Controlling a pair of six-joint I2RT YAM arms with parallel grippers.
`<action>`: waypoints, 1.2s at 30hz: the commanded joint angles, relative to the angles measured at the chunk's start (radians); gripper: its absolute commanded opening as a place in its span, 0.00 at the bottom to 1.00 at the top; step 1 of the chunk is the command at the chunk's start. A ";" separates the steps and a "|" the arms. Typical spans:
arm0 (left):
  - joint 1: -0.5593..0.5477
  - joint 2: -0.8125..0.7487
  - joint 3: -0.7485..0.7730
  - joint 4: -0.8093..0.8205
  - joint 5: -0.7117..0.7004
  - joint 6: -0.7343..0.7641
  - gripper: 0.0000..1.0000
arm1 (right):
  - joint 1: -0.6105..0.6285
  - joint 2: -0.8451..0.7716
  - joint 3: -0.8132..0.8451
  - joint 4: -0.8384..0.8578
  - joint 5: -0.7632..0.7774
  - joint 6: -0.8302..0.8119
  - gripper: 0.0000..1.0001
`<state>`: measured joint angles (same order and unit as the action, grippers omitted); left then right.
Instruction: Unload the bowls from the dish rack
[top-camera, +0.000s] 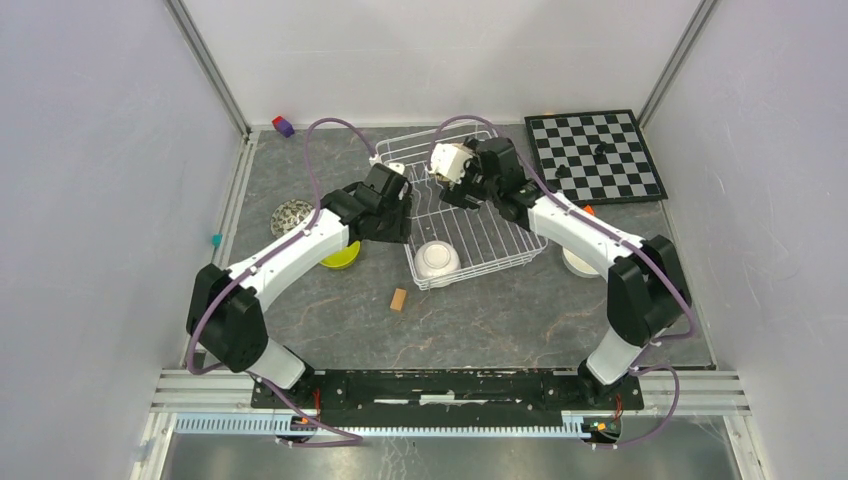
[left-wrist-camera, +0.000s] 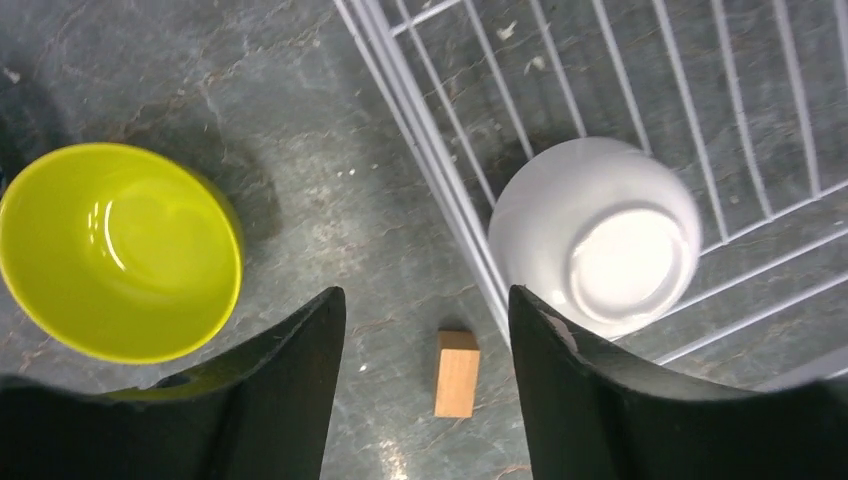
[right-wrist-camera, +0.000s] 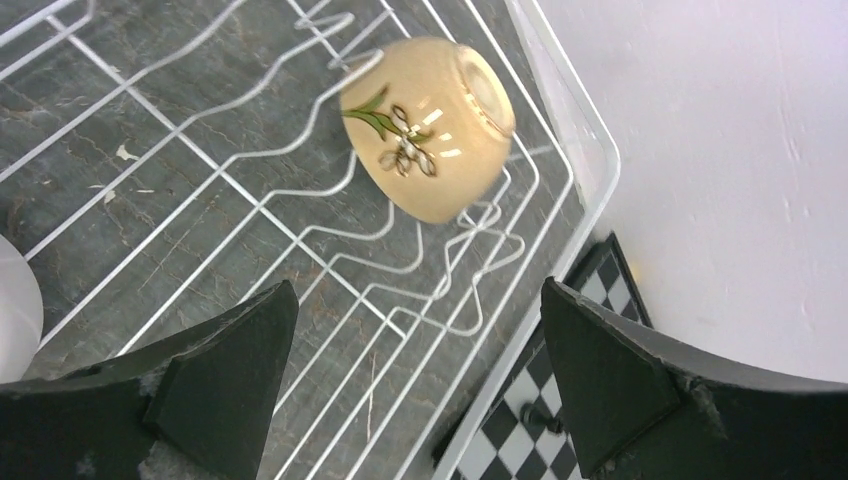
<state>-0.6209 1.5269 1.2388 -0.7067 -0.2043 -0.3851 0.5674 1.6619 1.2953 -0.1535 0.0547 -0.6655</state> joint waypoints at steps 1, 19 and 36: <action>-0.005 -0.048 0.017 0.108 0.049 -0.054 0.71 | -0.028 0.030 0.008 0.121 -0.147 -0.144 0.98; 0.003 0.119 0.064 0.031 0.052 -0.056 0.39 | -0.103 0.143 0.002 0.291 -0.372 -0.384 0.98; -0.034 0.047 0.022 0.023 -0.022 0.017 0.04 | -0.103 0.236 0.199 -0.073 -0.346 -0.584 0.95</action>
<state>-0.6312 1.6188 1.2682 -0.6762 -0.2367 -0.4454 0.4606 1.8748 1.4322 -0.1364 -0.3153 -1.1877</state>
